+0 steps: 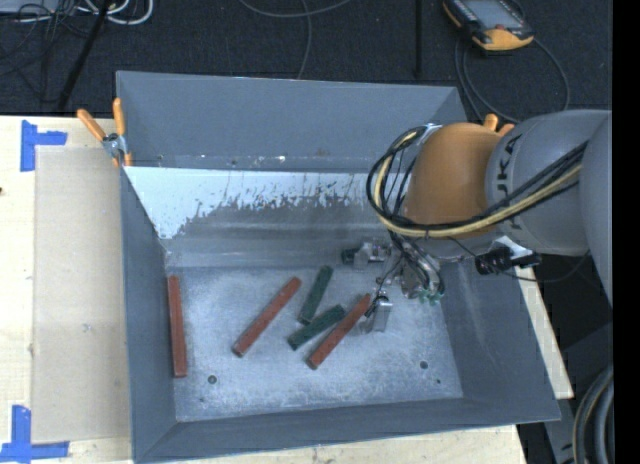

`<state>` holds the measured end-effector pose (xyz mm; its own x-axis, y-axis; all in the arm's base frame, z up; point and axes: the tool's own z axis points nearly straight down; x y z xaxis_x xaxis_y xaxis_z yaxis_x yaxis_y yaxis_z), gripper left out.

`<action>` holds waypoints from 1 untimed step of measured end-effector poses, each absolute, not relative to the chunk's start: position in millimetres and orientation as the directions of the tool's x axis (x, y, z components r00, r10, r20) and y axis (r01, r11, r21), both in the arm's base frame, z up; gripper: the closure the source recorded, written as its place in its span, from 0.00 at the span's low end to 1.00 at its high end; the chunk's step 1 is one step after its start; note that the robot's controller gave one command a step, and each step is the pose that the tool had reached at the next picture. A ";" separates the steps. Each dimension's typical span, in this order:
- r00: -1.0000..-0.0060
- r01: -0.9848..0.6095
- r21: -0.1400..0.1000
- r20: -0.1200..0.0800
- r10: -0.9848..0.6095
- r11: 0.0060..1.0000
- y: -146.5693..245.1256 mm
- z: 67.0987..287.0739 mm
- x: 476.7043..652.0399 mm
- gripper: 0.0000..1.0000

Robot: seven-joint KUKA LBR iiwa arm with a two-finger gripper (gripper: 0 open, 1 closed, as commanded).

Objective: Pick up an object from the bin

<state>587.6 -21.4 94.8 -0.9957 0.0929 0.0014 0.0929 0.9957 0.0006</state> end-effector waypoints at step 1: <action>-0.997 -0.077 0.000 0.006 -0.077 0.997 -7.8 111.9 599.3 0.00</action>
Offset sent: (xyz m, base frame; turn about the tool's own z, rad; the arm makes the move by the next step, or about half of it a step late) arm -0.0031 0.0589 -0.0248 -0.2960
